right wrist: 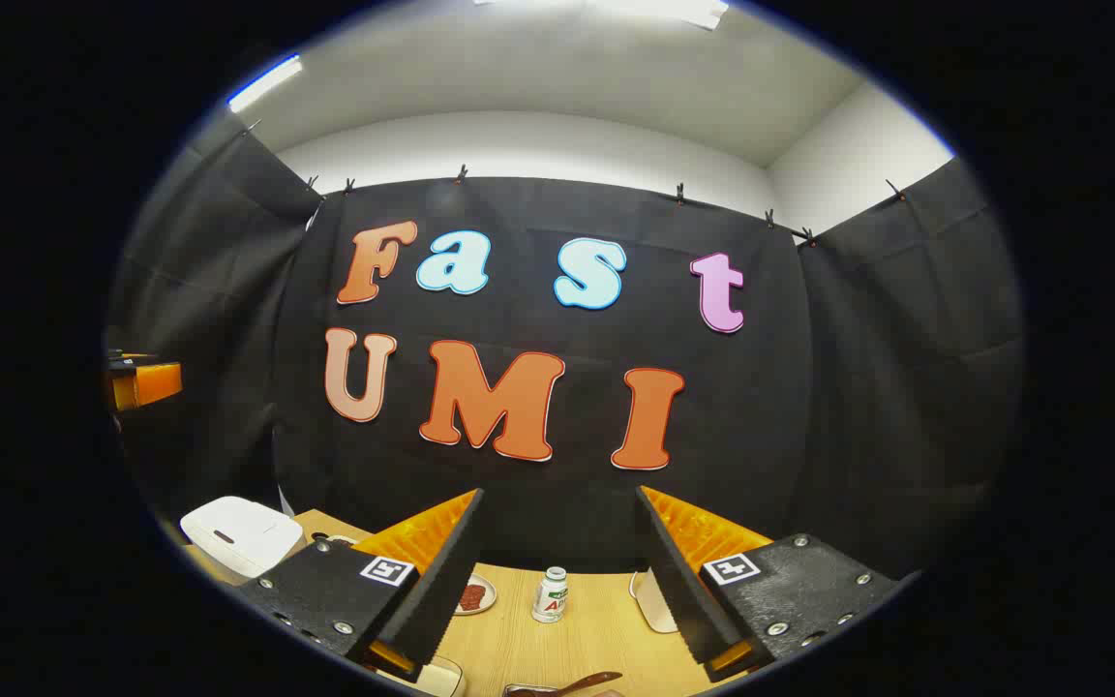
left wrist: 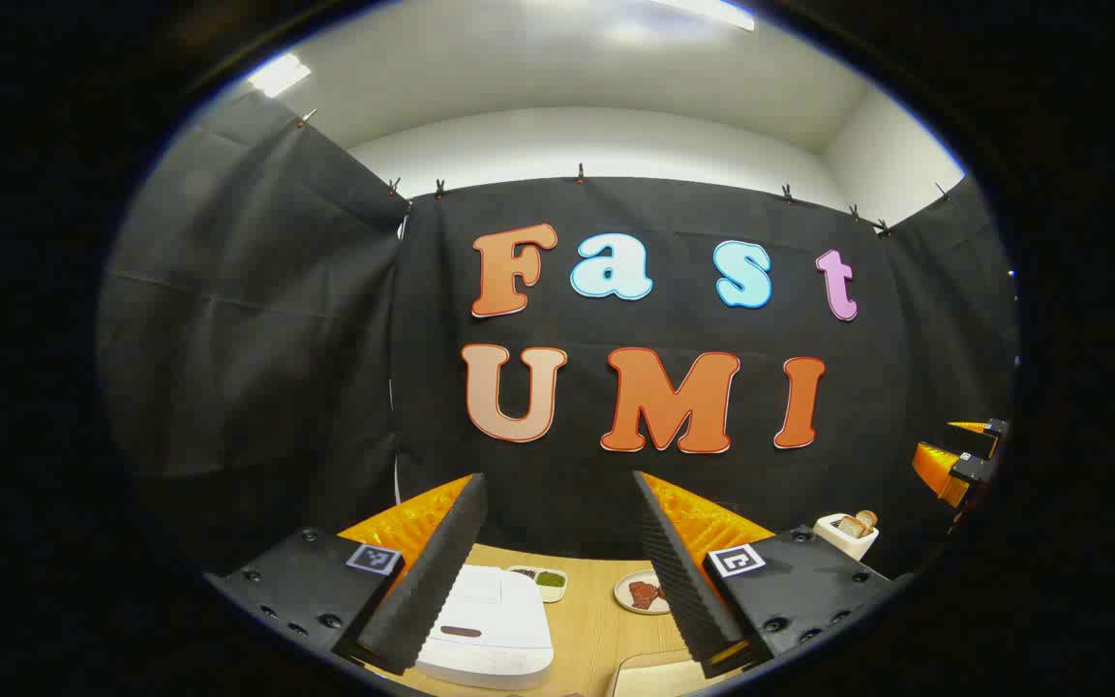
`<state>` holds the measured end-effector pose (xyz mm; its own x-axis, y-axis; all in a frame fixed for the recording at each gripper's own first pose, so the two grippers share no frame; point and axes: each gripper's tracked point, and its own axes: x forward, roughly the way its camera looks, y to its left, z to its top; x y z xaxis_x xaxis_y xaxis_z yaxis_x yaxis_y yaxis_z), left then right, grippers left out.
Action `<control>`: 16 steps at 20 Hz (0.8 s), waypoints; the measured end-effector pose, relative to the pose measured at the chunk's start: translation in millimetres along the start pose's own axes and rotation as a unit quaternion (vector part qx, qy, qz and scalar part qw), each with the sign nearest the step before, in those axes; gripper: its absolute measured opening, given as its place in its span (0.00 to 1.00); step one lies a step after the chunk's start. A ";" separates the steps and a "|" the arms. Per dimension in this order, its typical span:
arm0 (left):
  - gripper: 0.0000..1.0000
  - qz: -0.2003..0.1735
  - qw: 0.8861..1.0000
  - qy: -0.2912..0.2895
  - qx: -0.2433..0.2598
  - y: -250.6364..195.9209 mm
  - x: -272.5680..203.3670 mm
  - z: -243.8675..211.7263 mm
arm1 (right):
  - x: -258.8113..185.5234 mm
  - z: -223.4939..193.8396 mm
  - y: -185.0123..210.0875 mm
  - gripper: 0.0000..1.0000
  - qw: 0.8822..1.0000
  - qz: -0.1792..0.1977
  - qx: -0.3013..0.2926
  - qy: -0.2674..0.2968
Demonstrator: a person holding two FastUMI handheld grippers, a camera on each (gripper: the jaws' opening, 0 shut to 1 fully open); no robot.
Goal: Close the left gripper, press the button to open the rice cooker; take a wooden spoon from the chopstick holder with the right hand, scoop a spoonful of rice and pour it into the rice cooker, then put the wooden spoon back into the chopstick holder.
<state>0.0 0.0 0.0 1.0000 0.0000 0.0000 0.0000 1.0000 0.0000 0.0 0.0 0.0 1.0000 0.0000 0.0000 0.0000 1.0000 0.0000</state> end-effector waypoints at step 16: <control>1.00 0.004 1.000 0.010 -0.008 -1.0 7.4 -11.4 | 5.9 -8.9 7.2 0.93 1.000 0.004 0.003 0.006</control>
<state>7.4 -1.0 -11.4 0.9997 0.0087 -0.0208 -0.0090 0.9998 -0.0156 5.9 7.2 -8.9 0.9999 0.0073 -0.0115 -0.0073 1.0000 0.0062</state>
